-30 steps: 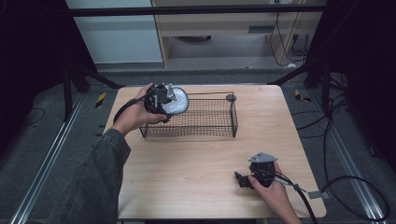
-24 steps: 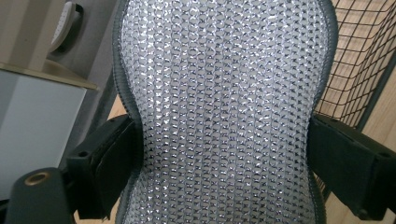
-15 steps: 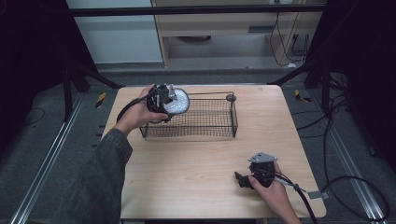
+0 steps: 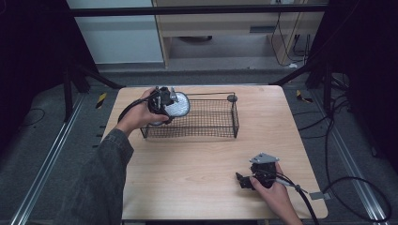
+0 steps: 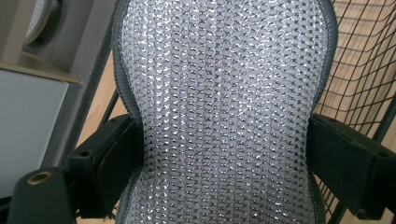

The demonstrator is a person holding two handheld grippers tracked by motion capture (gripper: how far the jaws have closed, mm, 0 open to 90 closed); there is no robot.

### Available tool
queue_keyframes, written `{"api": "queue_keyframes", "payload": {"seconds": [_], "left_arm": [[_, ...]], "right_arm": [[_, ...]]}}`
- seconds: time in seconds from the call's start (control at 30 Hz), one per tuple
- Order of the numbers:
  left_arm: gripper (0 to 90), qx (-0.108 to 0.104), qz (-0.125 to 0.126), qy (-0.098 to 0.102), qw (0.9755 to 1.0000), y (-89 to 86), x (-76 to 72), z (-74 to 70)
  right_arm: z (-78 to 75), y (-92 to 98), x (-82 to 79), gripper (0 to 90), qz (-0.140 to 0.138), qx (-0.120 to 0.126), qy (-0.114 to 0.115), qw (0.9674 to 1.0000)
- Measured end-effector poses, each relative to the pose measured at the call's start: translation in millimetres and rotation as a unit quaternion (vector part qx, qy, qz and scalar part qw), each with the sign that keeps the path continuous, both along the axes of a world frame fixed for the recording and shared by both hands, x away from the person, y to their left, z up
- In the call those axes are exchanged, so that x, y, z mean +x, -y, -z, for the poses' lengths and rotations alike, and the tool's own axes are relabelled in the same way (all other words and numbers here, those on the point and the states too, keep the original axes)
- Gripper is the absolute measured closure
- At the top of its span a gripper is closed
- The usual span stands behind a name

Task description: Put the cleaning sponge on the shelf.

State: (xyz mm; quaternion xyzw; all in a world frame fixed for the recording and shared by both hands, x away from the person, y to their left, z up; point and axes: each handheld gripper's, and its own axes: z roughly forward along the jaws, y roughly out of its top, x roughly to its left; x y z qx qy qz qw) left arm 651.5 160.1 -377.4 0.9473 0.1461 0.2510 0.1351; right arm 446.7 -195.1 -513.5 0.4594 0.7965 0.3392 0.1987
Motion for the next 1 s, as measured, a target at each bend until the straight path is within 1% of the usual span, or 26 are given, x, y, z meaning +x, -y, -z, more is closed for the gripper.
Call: {"api": "queue_keyframes", "payload": {"seconds": [0.2,0.27,0.37,0.4,0.47,0.5,0.53,0.57,0.63,0.73,0.87,0.9,0.93,1.0], "left_arm": [[11.6,0.010,0.011,-0.001,0.9999,3.0,0.3,4.3],[11.4,0.008,0.013,0.000,0.9999,3.8,0.2,5.7],[10.8,0.012,0.003,0.003,0.9999,3.7,2.1,5.2],[9.3,0.007,-0.006,-0.001,1.0000,2.3,3.9,5.8],[7.4,0.008,-0.010,0.004,0.9999,1.7,4.3,6.6],[6.4,0.004,-0.015,-0.003,0.9999,1.0,4.9,5.9],[5.5,0.004,-0.015,-0.003,0.9999,1.0,4.9,5.9],[5.0,-0.005,-0.016,-0.008,0.9998,0.3,5.0,5.7],[4.0,-0.014,-0.018,-0.010,0.9997,-0.3,5.2,4.5],[4.1,-0.025,-0.022,-0.009,0.9994,-1.2,5.3,1.8],[5.0,-0.026,-0.024,-0.009,0.9993,-1.2,4.6,0.8],[5.5,-0.033,-0.023,-0.010,0.9991,-1.4,3.8,0.3],[5.6,-0.033,-0.023,-0.010,0.9991,-1.4,3.8,0.3],[5.8,-0.042,-0.024,-0.007,0.9988,-1.9,1.7,-2.0]], "right_arm": [[0.0,0.0,0.0,0.4,0.000,0.000,0.000,1.0000],[0.0,0.0,0.0,0.4,0.000,0.000,0.000,1.0000],[0.0,0.0,0.0,0.4,0.000,0.000,0.000,1.0000],[0.0,0.0,-0.1,0.4,0.000,0.000,0.000,1.0000],[0.0,0.0,-0.1,0.4,0.000,0.000,0.000,1.0000],[0.0,0.1,-0.1,0.4,0.000,0.000,0.000,1.0000],[0.0,0.0,-0.1,0.4,0.000,0.000,0.000,1.0000],[0.0,-0.1,-0.1,0.4,0.001,0.000,0.000,1.0000],[0.0,-0.1,-0.1,0.4,0.001,0.000,0.000,1.0000],[0.0,0.0,-0.1,0.4,0.000,0.000,0.000,1.0000],[0.0,-0.1,-0.1,0.4,0.001,0.000,0.000,1.0000],[0.0,0.1,-0.1,0.4,0.000,0.000,0.000,1.0000],[0.0,0.1,-0.1,0.4,0.000,0.000,0.000,1.0000],[0.0,0.0,0.0,0.4,0.000,-0.001,0.000,1.0000]]}}
